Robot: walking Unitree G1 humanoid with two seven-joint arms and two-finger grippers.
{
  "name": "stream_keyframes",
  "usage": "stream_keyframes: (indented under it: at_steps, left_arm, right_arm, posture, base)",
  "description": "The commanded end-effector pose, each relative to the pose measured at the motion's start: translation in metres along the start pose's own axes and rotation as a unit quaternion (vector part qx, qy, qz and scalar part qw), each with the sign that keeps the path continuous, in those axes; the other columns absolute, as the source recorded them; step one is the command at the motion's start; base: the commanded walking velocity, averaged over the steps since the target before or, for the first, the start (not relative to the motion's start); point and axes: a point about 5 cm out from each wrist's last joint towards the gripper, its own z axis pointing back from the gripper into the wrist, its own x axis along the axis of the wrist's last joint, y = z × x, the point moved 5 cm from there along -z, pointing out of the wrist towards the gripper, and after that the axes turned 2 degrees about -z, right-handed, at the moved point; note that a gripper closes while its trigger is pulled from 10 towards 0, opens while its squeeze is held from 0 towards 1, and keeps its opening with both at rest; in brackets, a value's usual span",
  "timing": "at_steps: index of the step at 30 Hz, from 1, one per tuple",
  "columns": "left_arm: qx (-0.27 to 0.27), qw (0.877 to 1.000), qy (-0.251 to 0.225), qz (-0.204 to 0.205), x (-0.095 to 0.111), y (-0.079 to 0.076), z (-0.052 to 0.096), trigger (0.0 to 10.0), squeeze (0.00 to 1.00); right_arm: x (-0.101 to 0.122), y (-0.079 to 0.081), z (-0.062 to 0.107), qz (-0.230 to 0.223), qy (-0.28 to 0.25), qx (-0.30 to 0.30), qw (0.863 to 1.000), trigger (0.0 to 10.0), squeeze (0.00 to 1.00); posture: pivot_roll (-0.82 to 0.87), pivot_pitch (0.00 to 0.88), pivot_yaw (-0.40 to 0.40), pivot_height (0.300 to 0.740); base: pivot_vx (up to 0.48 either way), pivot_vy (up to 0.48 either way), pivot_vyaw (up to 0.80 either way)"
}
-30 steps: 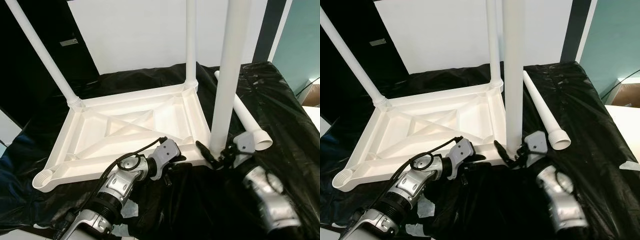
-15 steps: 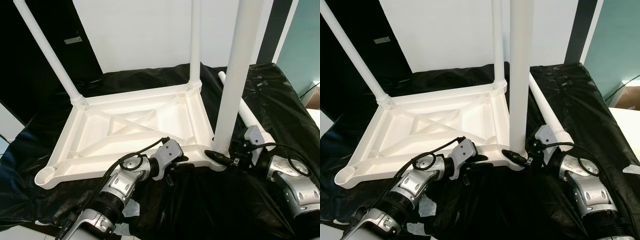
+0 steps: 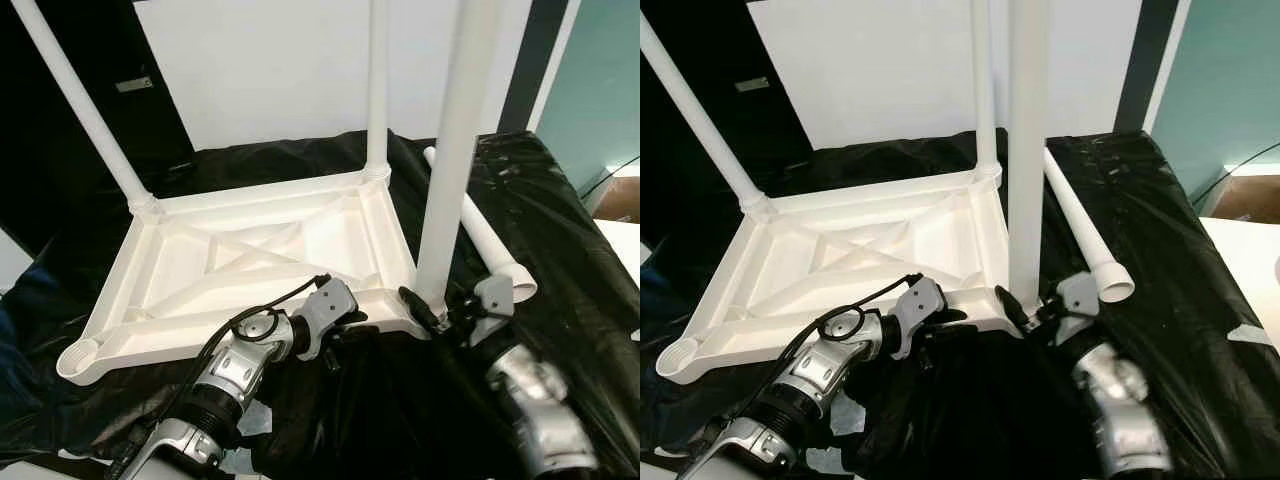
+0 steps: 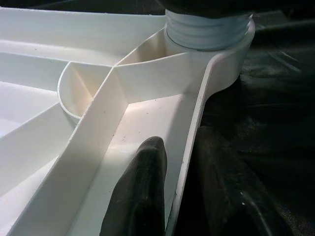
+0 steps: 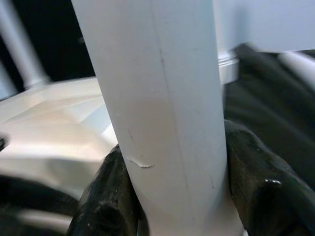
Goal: Building children table
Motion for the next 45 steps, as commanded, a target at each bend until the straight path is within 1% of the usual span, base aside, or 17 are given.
stream_keyframes:
  at_steps: [1, 9, 10, 11, 15, 18, 19, 21, 24, 27, 28, 29, 30, 38, 42, 43, 45]
  left_arm:
    - [-0.057, 0.996, 0.061, 0.036, -0.036, -0.029, -0.006, 10.0, 0.00]
    - [-0.055, 0.996, 0.060, 0.037, -0.036, -0.029, -0.006, 10.0, 0.00]
    - [-0.054, 0.996, 0.060, 0.038, -0.036, -0.029, -0.006, 10.0, 0.00]
    - [-0.054, 0.996, 0.059, 0.038, -0.036, -0.029, -0.006, 10.0, 0.00]
    - [-0.054, 0.996, 0.060, 0.040, -0.037, -0.029, -0.006, 10.0, 0.00]
    - [-0.055, 0.996, 0.061, 0.040, -0.038, -0.029, -0.005, 10.0, 0.00]
    - [-0.055, 0.996, 0.062, 0.039, -0.039, -0.029, -0.005, 10.0, 0.00]
    - [-0.057, 0.996, 0.063, 0.038, -0.039, -0.029, -0.005, 10.0, 0.00]
    - [-0.059, 0.996, 0.064, 0.036, -0.038, -0.028, -0.006, 10.0, 0.00]
    - [-0.059, 0.996, 0.064, 0.035, -0.038, -0.028, -0.006, 10.0, 0.00]
    - [-0.059, 0.996, 0.064, 0.035, -0.038, -0.028, -0.006, 10.0, 0.00]
    - [-0.059, 0.996, 0.064, 0.035, -0.038, -0.028, -0.005, 10.0, 0.00]
    - [-0.058, 0.996, 0.065, 0.036, -0.039, -0.028, -0.004, 10.0, 0.00]
    - [-0.057, 0.996, 0.064, 0.039, -0.039, -0.029, -0.003, 10.0, 0.00]
    - [-0.055, 0.996, 0.062, 0.039, -0.039, -0.029, -0.005, 10.0, 0.00]
    - [-0.055, 0.996, 0.062, 0.039, -0.039, -0.029, -0.005, 10.0, 0.00]
    - [-0.055, 0.996, 0.061, 0.040, -0.039, -0.030, -0.006, 10.0, 0.00]
  right_arm:
    - [-0.002, -0.016, -0.003, 0.009, 0.007, -0.046, 0.999, 0.0, 0.00]
    - [-0.002, -0.011, -0.005, 0.012, 0.011, -0.030, 0.999, 0.0, 0.00]
    - [-0.006, -0.007, -0.006, 0.011, 0.024, -0.011, 1.000, 7.0, 0.00]
    - [-0.008, -0.001, -0.006, -0.001, 0.031, 0.026, 0.999, 10.0, 1.00]
    - [-0.007, 0.008, -0.006, -0.009, 0.036, 0.088, 0.995, 10.0, 1.00]
    - [-0.003, 0.007, -0.008, 0.012, 0.043, 0.139, 0.989, 10.0, 1.00]
    - [0.001, 0.006, -0.010, 0.020, 0.043, 0.165, 0.985, 10.0, 0.00]
    - [0.007, 0.004, -0.011, 0.032, 0.040, 0.193, 0.980, 10.0, 0.00]
    - [0.012, 0.004, -0.009, 0.062, 0.054, 0.271, 0.959, 10.0, 0.00]
    - [0.012, 0.004, -0.007, 0.066, 0.060, 0.286, 0.954, 9.5, 0.00]
    - [0.010, 0.004, -0.004, 0.070, 0.071, 0.307, 0.947, 9.5, 0.00]
    - [0.009, 0.002, 0.000, 0.073, 0.086, 0.327, 0.938, 0.0, 0.00]
    - [0.006, -0.004, 0.005, 0.077, 0.111, 0.353, 0.926, 0.0, 0.00]
    - [-0.001, -0.010, 0.004, 0.069, 0.134, 0.344, 0.927, 0.0, 0.00]
    - [-0.002, 0.000, -0.015, 0.046, 0.072, 0.205, 0.975, 0.0, 0.00]
    - [-0.002, 0.000, -0.015, 0.046, 0.072, 0.205, 0.975, 0.0, 0.00]
    - [-0.001, -0.004, -0.020, 0.031, 0.038, 0.092, 0.994, 0.0, 0.00]
  posture:
    - [-0.06, 0.000, 0.089, 0.740]
    - [-0.06, 0.000, 0.081, 0.740]
    - [-0.06, 0.000, 0.081, 0.740]
    - [-0.06, 0.000, 0.082, 0.740]
    - [-0.06, 0.000, 0.082, 0.740]
    - [-0.07, 0.000, 0.088, 0.740]
    - [-0.08, 0.000, 0.093, 0.740]
    - [-0.08, 0.000, 0.093, 0.740]
    - [-0.08, 0.000, 0.096, 0.740]
    - [-0.08, 0.000, 0.096, 0.740]
    - [-0.08, 0.000, 0.096, 0.740]
    - [-0.07, 0.000, 0.095, 0.740]
    - [-0.07, 0.000, 0.095, 0.740]
    - [-0.07, 0.000, 0.092, 0.740]
    - [-0.07, 0.000, 0.086, 0.740]
    - [-0.07, 0.000, 0.086, 0.740]
    - [-0.07, 0.000, 0.086, 0.740]
  base:
    - [0.000, 0.000, 0.00]
    - [0.000, 0.000, 0.00]
    - [0.000, 0.000, 0.00]
    - [0.000, 0.000, 0.00]
    - [0.000, 0.000, 0.00]
    - [0.000, 0.000, 0.00]
    - [0.000, 0.000, 0.00]
    - [0.000, 0.000, 0.00]
    - [0.000, 0.000, 0.00]
    - [0.000, 0.000, 0.00]
    - [0.000, 0.000, 0.00]
    - [0.000, 0.000, 0.00]
    - [0.000, 0.000, 0.00]
    - [0.000, 0.000, 0.00]
    - [0.000, 0.000, 0.00]
    - [0.000, 0.000, 0.00]
    - [0.000, 0.000, 0.00]
